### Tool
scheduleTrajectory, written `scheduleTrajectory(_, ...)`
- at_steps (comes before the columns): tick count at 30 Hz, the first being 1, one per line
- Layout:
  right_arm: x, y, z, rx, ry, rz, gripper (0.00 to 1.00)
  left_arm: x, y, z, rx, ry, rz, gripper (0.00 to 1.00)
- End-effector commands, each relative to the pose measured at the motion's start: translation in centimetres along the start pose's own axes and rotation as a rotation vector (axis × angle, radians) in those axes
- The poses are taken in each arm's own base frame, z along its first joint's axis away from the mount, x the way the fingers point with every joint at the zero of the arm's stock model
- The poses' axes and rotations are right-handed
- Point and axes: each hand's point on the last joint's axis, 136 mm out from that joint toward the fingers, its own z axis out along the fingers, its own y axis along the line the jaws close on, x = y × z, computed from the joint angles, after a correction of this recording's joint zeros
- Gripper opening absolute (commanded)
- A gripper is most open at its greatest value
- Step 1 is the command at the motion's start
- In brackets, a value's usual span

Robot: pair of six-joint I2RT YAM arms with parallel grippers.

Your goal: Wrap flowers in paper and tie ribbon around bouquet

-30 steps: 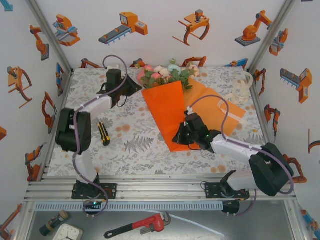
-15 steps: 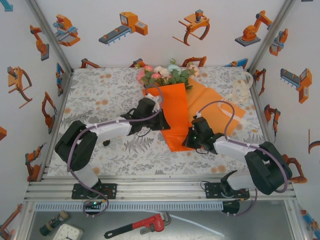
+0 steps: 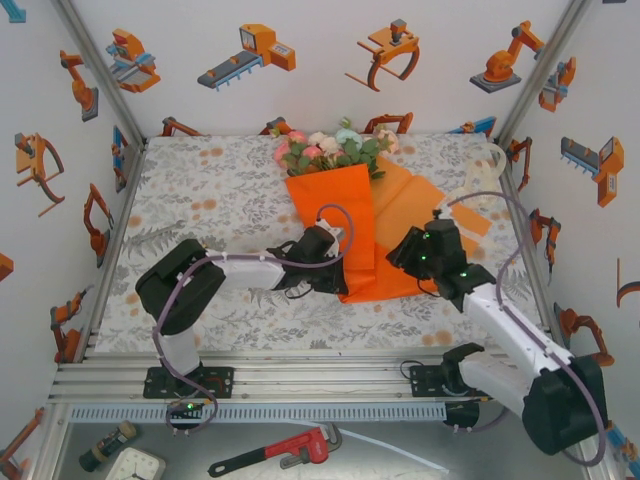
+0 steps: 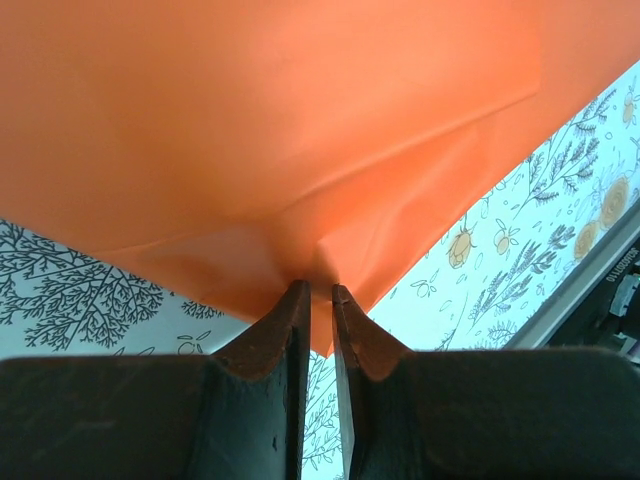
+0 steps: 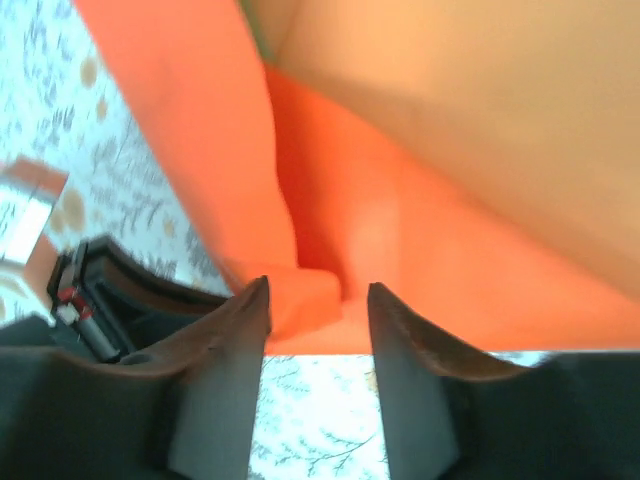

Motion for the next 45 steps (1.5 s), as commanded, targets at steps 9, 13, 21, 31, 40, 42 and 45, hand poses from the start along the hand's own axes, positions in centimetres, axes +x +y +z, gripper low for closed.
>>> scheduleTrajectory(9,-0.5,-12.1,0.0,0.297,0.121,0.207,0.78,-4.5,-3.3,-2.7,0.049,-0.107,0.068,0.28)
scheduleTrajectory(13,-0.4,-14.6,0.4,0.4,0.127,0.199,0.8,-6.2,-4.3,-0.9,0.087,-0.141,0.072,0.28)
scheduleTrajectory(21,-1.6,-16.9,1.1,0.4,0.123,0.268,0.8,-6.2,-3.6,4.9,0.091,-0.084,0.026,0.27)
scheduleTrajectory(31,0.4,-14.1,4.6,0.085,0.172,0.428,0.55,-4.5,3.2,4.2,0.056,-0.057,-0.239,0.24)
scheduleTrajectory(40,0.0,-11.9,2.8,0.012,0.078,0.391,0.59,-1.1,6.4,0.7,-0.047,0.019,-0.214,0.22)
scheduleTrajectory(42,0.2,-13.3,2.8,0.079,0.053,0.396,0.66,-0.9,6.9,0.1,-0.057,0.017,-0.217,0.21)
scheduleTrajectory(45,0.1,-14.4,3.4,0.108,0.005,0.433,0.65,-1.1,7.0,-0.1,-0.053,0.009,-0.216,0.21)
